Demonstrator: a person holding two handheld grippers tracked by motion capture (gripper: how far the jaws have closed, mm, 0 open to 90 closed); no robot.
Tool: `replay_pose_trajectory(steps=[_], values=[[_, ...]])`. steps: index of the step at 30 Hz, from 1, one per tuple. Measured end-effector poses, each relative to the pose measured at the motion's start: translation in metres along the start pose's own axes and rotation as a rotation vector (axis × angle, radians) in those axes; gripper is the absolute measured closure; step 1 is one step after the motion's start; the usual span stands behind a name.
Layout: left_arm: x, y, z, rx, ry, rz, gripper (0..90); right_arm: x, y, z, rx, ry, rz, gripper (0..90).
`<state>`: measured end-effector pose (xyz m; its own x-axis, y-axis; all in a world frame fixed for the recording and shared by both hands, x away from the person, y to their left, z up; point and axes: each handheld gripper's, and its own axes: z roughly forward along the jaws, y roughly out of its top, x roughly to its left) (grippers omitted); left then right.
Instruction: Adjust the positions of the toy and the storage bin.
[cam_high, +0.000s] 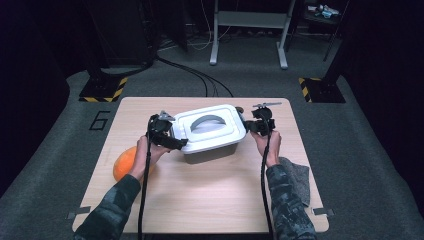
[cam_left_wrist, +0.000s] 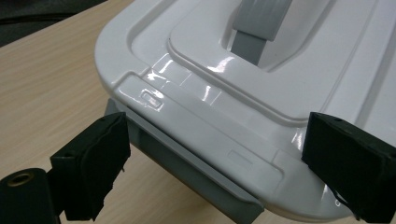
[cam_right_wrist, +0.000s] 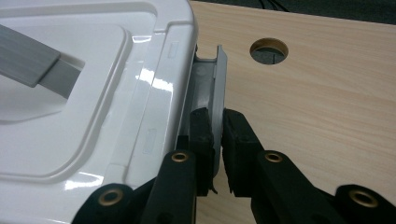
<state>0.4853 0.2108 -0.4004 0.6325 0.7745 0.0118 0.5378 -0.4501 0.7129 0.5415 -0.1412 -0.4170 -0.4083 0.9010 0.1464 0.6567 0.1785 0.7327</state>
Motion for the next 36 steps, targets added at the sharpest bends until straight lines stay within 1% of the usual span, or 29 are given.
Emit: replay_pose_trajectory(steps=[1, 2, 3, 4, 5, 6, 7, 10, 12, 13, 14, 15, 16, 17, 19, 20, 21, 22, 23, 25, 26, 27, 28, 31, 32, 33, 34, 36], values=[[0.0, 0.001, 0.001, -0.003, 0.003, -0.003, 7.3, 0.0, -0.001, -0.001, -0.002, -0.001, 0.011, 82.3], [0.001, 0.002, 0.001, -0.004, 0.008, -0.006, 7.3, 0.0, -0.002, -0.002, -0.002, -0.003, 0.006, 82.2], [0.002, 0.003, 0.001, 0.006, 0.015, 0.005, 7.3, 0.0, -0.003, -0.003, -0.002, -0.003, 0.014, 82.1], [0.002, 0.003, 0.001, 0.006, 0.015, 0.005, 7.3, 0.0, -0.004, -0.004, 0.0, -0.005, 0.016, 81.9], [0.004, 0.005, 0.002, 0.008, 0.028, 0.002, 7.4, 0.0, -0.005, -0.005, 0.0, -0.006, 0.014, 81.8], [0.006, 0.006, 0.003, 0.005, 0.027, 0.001, 7.2, 0.001, -0.005, -0.007, 0.006, -0.004, 0.023, 81.7], [0.007, 0.007, 0.004, 0.001, 0.035, -0.004, 7.2, 0.0, -0.007, -0.007, -0.002, -0.009, 0.02, 81.7], [0.01, 0.011, 0.007, 0.007, 0.056, 0.002, 7.4, 0.001, -0.011, -0.011, -0.005, -0.006, 0.026, 81.2], [0.012, 0.013, 0.009, 0.001, 0.073, 0.012, 7.5, 0.001, -0.014, -0.014, -0.011, -0.006, 0.03, 81.0], [0.013, 0.014, 0.01, 0.006, 0.065, 0.002, 7.5, 0.001, -0.016, -0.015, -0.014, -0.004, 0.026, 80.8], [0.014, 0.015, 0.01, 0.008, 0.066, 0.002, 7.5, 0.002, -0.017, -0.017, -0.008, -0.004, 0.04, 80.7], [0.014, 0.015, 0.01, 0.008, 0.066, 0.002, 7.5, 0.002, -0.017, -0.017, -0.008, -0.004, 0.04, 80.7], [0.015, 0.015, 0.01, 0.009, 0.069, 0.009, 7.5, 0.002, -0.019, -0.018, -0.018, -0.007, 0.028, 80.6], [0.015, 0.016, 0.011, 0.003, 0.069, -0.001, 7.5, 0.003, -0.021, -0.02, -0.014, -0.008, 0.038, 80.3], [0.016, 0.017, 0.012, 0.005, 0.078, 0.007, 7.5, 0.003, -0.023, -0.022, -0.016, -0.011, 0.031, 80.1], [0.017, 0.017, 0.012, 0.003, 0.075, 0.004, 7.5, 0.004, -0.024, -0.023, -0.013, -0.007, 0.04, 79.9], [0.016, 0.017, 0.012, 0.003, 0.076, 0.002, 7.5, 0.004, -0.024, -0.023, -0.019, -0.007, 0.028, 79.7], [0.016, 0.018, 0.011, 0.01, 0.077, 0.002, 7.8, 0.003, -0.024, -0.023, -0.017, -0.003, 0.035, 79.5], [0.015, 0.017, 0.011, 0.004, 0.073, 0.001, 8.2, 0.003, -0.024, -0.023, -0.018, 0.0, 0.036, 79.3], [0.011, 0.015, 0.007, -0.009, 0.062, -0.006, 7.8, 0.002, -0.023, -0.023, -0.033, 0.0, 0.007, 80.0], [0.01, 0.015, 0.005, -0.019, 0.054, -0.005, 7.5, 0.002, -0.022, -0.024, -0.037, -0.001, 0.012, 80.5], [0.008, 0.014, 0.002, -0.025, 0.049, -0.007, 7.0, 0.001, -0.021, -0.023, -0.04, 0.003, 0.006, 80.6], [0.005, 0.013, -0.001, -0.035, 0.041, -0.002, 6.7, 0.001, -0.019, -0.023, -0.033, 0.006, 0.015, 80.2], [-0.003, 0.011, -0.006, -0.036, 0.02, 0.018, 5.4, 0.0, -0.013, -0.023, -0.043, 0.006, -0.006, 79.0], [-0.007, 0.01, -0.008, -0.039, 0.021, 0.02, 5.2, 0.0, -0.01, -0.023, -0.039, 0.004, -0.002, 78.1], [-0.01, 0.01, -0.008, -0.043, 0.016, 0.024, 4.9, -0.001, -0.009, -0.021, -0.04, 0.008, -0.015, 77.2], [-0.013, 0.009, -0.009, -0.041, 0.006, 0.03, 4.3, -0.002, -0.007, -0.019, -0.029, 0.008, -0.018, 76.7], [-0.019, 0.007, -0.008, -0.047, 0.001, 0.037, 3.4, -0.003, -0.004, -0.015, -0.015, 0.001, -0.013, 74.8]])
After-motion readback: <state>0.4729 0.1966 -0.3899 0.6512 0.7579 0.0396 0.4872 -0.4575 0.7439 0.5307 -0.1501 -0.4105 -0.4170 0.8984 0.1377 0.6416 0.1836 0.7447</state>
